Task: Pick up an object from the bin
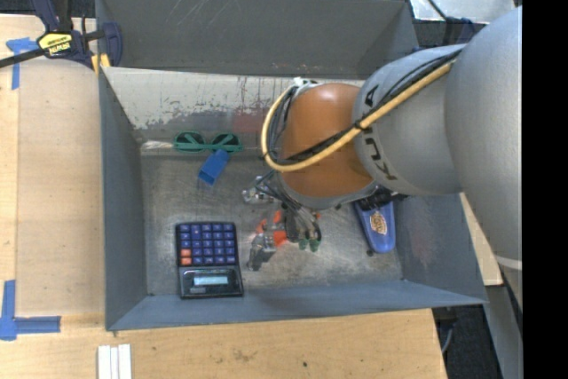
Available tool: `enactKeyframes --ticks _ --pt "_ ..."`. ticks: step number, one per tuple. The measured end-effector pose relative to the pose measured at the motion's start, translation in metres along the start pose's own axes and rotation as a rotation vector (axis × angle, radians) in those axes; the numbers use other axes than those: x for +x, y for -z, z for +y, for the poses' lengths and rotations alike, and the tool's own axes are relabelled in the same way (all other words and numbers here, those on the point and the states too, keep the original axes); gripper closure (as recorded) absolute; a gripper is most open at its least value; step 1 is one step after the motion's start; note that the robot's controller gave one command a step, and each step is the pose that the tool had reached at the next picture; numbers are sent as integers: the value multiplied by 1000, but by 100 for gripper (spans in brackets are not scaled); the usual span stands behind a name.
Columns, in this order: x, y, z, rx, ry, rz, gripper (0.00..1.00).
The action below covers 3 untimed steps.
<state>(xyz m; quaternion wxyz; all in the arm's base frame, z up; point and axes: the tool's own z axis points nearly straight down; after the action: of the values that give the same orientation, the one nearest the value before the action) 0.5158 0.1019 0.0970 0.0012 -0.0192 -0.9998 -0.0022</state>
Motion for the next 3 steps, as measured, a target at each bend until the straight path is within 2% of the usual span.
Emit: enactKeyframes --ticks 1,2,3 --pt "-2 -9 -65 4 105 -3 0" --pt "4 -15 -97 5 129 -14 0" --pt "10 -14 -97 4 217 -41 100"
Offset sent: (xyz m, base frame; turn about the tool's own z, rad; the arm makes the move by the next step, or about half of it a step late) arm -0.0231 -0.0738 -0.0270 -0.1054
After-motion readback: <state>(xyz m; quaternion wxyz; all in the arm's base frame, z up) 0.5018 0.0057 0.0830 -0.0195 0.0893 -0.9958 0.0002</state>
